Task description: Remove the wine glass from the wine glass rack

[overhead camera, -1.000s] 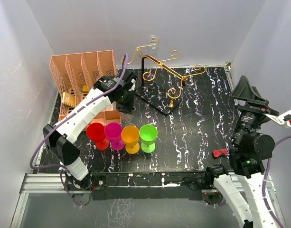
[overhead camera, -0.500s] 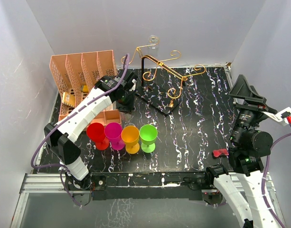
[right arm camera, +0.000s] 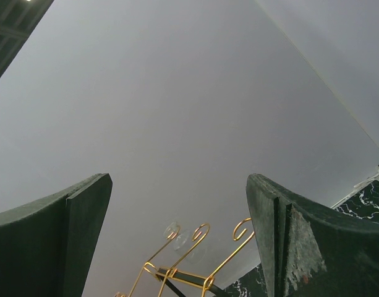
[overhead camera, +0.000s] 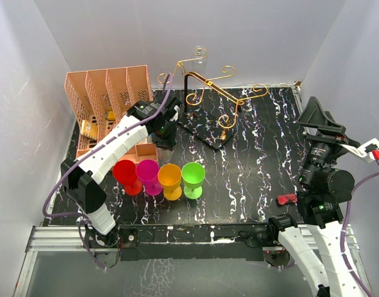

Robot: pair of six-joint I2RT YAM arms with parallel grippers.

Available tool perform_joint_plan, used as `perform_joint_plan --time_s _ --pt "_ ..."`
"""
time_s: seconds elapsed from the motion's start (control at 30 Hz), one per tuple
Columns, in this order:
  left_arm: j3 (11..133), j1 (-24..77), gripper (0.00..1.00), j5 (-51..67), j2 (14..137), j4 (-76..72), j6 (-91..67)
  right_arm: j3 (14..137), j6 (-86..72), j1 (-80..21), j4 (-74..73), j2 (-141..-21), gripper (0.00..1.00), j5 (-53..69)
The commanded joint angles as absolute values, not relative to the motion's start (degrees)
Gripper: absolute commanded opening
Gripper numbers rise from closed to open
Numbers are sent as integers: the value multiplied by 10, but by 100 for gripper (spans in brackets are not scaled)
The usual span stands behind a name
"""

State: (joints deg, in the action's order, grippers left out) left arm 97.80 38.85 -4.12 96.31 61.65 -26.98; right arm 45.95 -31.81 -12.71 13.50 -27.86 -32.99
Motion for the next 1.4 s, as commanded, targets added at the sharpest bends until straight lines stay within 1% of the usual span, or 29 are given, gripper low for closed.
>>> perform_joint_plan --time_s 0.0,0.17,0.3,0.4,0.53,0.67,0.8,0.87,1.0,1.07,1.2,1.37 --pt "984 391 20 -57 957 631 -260 464 -318 -127 143 -288 100 -324" --pt "1033 391 42 -63 929 643 -254 466 -316 -126 142 -293 100 -324" --pt "1068 391 57 -78 890 637 -247 473 -323 -126 129 -302 100 -316" --pt "1066 391 66 -80 850 601 -239 480 -335 -126 111 -316 100 -300" --pt "1007 391 76 -95 770 504 -224 490 -354 -127 77 -338 100 -253" --pt "841 390 89 -130 660 345 -212 511 -312 -126 62 -369 100 -172" --pt "765 388 95 -148 598 264 -221 551 -297 -126 9 -392 100 -154" --pt "752 387 97 -163 585 243 -215 551 -298 -127 2 -395 100 -142" --pt "744 387 97 -193 590 205 -177 559 -301 -126 6 -418 99 -81" --pt "747 387 97 -213 599 191 -154 581 -304 -127 -2 -449 99 -26" --pt "734 386 97 -260 604 137 -105 649 -310 -126 -32 -545 99 136" --pt "646 386 97 -291 572 36 -70 735 -352 -131 -65 -656 99 302"
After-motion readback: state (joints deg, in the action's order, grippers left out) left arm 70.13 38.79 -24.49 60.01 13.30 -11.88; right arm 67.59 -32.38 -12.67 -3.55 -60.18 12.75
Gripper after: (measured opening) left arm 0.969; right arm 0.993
